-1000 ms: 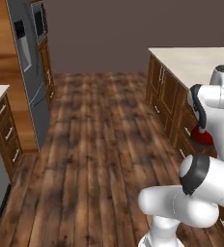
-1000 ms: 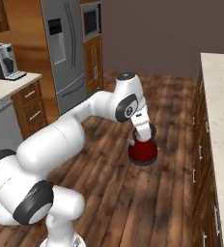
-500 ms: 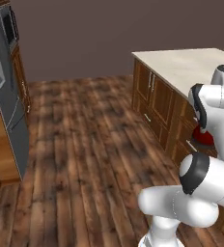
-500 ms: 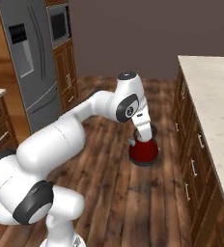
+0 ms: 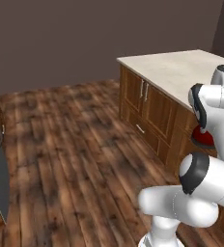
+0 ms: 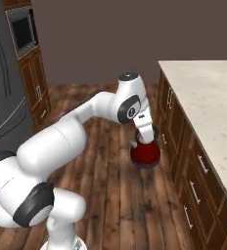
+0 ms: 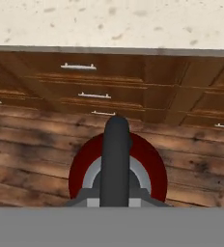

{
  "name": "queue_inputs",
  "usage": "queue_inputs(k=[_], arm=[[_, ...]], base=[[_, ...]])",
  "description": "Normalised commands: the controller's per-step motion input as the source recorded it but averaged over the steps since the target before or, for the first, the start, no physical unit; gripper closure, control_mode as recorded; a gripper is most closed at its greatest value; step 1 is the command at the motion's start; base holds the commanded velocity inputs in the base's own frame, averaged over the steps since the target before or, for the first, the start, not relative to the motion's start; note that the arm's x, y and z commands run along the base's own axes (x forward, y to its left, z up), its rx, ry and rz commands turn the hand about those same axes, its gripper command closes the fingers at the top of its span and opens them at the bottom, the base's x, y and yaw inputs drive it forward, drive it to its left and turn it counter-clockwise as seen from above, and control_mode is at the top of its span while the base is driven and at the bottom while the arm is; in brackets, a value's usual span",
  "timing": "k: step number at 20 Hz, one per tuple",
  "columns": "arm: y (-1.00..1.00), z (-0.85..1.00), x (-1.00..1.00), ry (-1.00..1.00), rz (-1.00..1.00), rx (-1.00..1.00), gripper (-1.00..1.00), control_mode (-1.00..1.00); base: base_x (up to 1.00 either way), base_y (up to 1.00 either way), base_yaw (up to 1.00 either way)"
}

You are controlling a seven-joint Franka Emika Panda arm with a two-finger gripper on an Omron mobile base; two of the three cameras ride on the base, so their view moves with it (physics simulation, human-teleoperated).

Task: The kettle is done boiling. Turn off the stove, then wait for 300 timesteps before moving the kettle to the dining table.

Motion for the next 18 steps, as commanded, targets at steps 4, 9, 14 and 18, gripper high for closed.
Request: queue_inputs(k=[4, 9, 14, 18], arm=[[0.0, 0.0, 0.0, 0.0, 0.0, 0.0, 1.0, 1.0], [0.0, 0.0, 0.0, 0.0, 0.0, 0.0, 1.0, 1.0], [0.0, 0.0, 0.0, 0.0, 0.0, 0.0, 1.0, 1.0], [0.0, 0.0, 0.0, 0.0, 0.0, 0.0, 1.0, 1.0]], base=[[0.9, 0.52, -0.31], [0.92, 0.52, -0.31], [0.91, 0.55, -0.31], [0.86, 0.55, -0.3]])
